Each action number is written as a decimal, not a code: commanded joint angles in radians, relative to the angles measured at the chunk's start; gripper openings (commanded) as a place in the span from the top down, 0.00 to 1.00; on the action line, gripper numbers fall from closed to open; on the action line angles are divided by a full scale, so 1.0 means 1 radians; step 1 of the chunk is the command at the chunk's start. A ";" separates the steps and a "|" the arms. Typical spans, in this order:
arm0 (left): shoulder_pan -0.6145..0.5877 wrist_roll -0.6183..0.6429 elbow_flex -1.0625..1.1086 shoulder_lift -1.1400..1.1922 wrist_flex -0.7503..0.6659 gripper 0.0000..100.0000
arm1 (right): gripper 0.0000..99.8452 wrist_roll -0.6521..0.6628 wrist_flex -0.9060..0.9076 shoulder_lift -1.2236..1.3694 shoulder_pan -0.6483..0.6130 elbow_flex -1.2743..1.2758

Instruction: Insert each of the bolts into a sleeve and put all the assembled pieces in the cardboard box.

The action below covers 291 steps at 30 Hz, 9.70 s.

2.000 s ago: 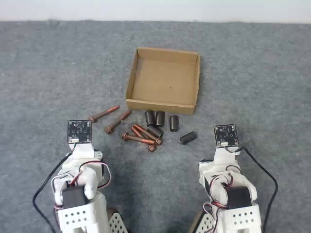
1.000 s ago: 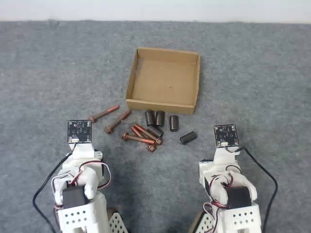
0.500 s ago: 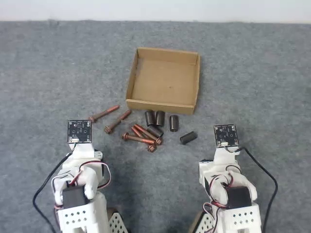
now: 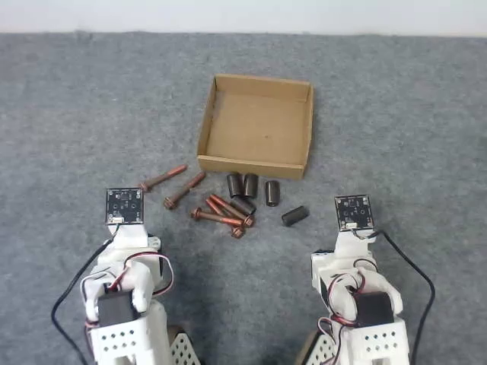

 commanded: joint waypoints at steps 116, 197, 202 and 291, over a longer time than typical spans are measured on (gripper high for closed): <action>0.057 0.255 -0.585 1.212 -0.520 0.99 | 0.99 0.368 -0.360 -0.010 0.237 -0.153; 0.089 0.255 -0.498 1.204 -0.667 0.99 | 0.90 1.321 -0.165 2.129 -0.108 -1.425; 0.089 0.255 -0.498 1.204 -0.667 0.99 | 1.00 1.227 -0.131 2.091 -0.108 -1.427; 0.089 0.255 -0.498 1.204 -0.663 0.99 | 0.87 0.387 -0.406 1.497 0.186 -0.703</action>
